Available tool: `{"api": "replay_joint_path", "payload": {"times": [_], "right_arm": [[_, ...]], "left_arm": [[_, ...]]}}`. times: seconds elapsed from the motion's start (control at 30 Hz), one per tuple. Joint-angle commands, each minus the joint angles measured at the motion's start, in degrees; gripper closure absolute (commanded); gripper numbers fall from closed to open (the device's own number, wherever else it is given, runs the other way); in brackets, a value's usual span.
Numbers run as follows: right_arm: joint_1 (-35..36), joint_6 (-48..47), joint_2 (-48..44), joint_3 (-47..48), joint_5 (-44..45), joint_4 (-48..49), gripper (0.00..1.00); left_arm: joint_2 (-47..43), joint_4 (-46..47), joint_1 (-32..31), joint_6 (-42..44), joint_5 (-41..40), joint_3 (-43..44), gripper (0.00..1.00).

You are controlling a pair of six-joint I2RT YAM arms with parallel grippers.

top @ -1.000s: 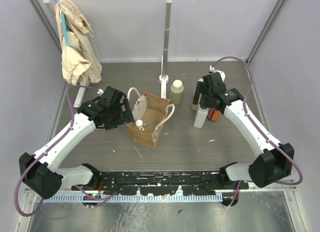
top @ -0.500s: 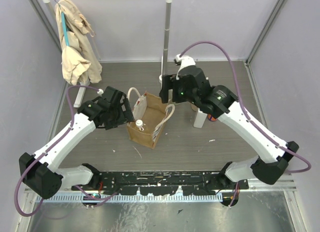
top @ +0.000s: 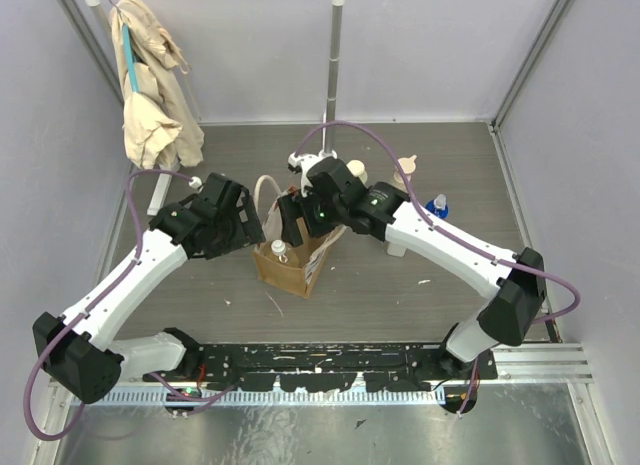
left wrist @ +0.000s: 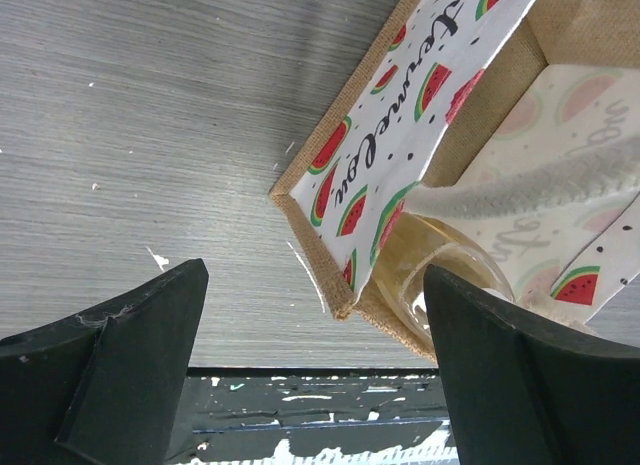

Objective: Take the personal care products out of the canvas bag

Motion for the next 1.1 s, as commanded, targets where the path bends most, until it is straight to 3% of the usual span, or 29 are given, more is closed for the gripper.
{"api": "replay_joint_path", "payload": {"times": [0.0,0.27,0.7,1.07], "right_arm": [[0.9,-2.4,-0.8,-2.8,-6.3,7.1,0.14],[3.6,-4.2,3.2,-5.0,-7.3,10.6,0.14],[4.7,-4.7,9.1,-4.0,0.0,10.5,0.17],[4.6,-4.5,5.0,-4.0,-3.5,11.0,0.16]], "left_arm": [[0.2,-1.4,0.1,0.7,-1.5,2.5,0.03],[-0.1,-1.5,0.1,0.7,-2.0,2.3,0.03],[-0.3,-2.8,0.1,1.5,-3.0,2.6,0.02],[-1.2,-3.2,0.2,1.5,-3.4,2.0,0.02]]}}
